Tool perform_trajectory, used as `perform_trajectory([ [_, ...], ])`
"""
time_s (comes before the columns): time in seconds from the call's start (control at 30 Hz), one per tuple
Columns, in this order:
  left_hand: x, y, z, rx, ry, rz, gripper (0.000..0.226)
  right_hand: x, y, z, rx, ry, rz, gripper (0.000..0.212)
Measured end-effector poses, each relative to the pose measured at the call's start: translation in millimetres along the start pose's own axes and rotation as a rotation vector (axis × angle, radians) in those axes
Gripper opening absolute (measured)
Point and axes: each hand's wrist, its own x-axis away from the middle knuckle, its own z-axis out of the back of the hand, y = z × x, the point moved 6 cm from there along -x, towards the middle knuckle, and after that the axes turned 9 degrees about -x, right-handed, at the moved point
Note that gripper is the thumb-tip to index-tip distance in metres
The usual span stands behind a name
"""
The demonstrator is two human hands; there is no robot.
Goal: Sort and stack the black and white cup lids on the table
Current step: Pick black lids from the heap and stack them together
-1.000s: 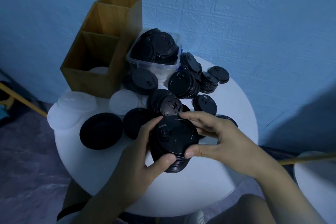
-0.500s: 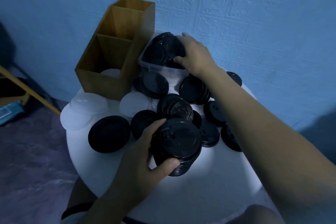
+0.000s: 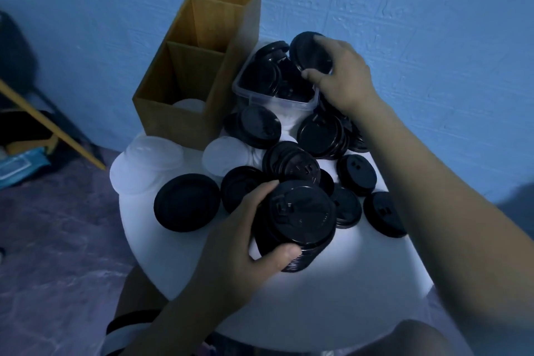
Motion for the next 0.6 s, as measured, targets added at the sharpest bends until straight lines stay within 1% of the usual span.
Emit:
perform_trajectory([
  [0.07, 0, 0, -1, 0.000, -0.009, -0.002, 0.075, 30, -3, 18, -0.125, 0.011, -0.004, 0.067],
  [0.13, 0, -1, -1, 0.001, -0.012, -0.008, 0.076, 69, -13, 35, -0.288, -0.035, -0.008, 0.066],
  [0.2, 0, -3, -2, 0.008, -0.019, -0.012, 0.076, 117, -29, 48, -0.442, -0.170, -0.009, 0.064],
  [0.23, 0, -3, -3, 0.010, -0.023, -0.015, 0.076, 143, -38, 51, -0.474, -0.260, -0.002, 0.062],
  [0.3, 0, -2, -4, 0.011, -0.022, -0.024, 0.075, 188, -53, 51, -0.452, -0.452, 0.034, 0.060],
  [0.37, 1, -1, -5, 0.015, -0.029, -0.034, 0.075, 218, -54, 46, -0.360, -0.573, 0.065, 0.055],
  [0.43, 1, 1, -7, 0.032, -0.053, -0.047, 0.075, 228, -50, 43, -0.318, -0.587, 0.034, 0.056],
  [0.5, 2, 2, -8, 0.039, -0.068, -0.050, 0.076, 231, -49, 42, -0.327, -0.574, 0.011, 0.058],
  [0.6, 3, 2, -8, 0.061, -0.089, -0.039, 0.077, 232, -54, 37, -0.322, -0.557, 0.044, 0.057],
])
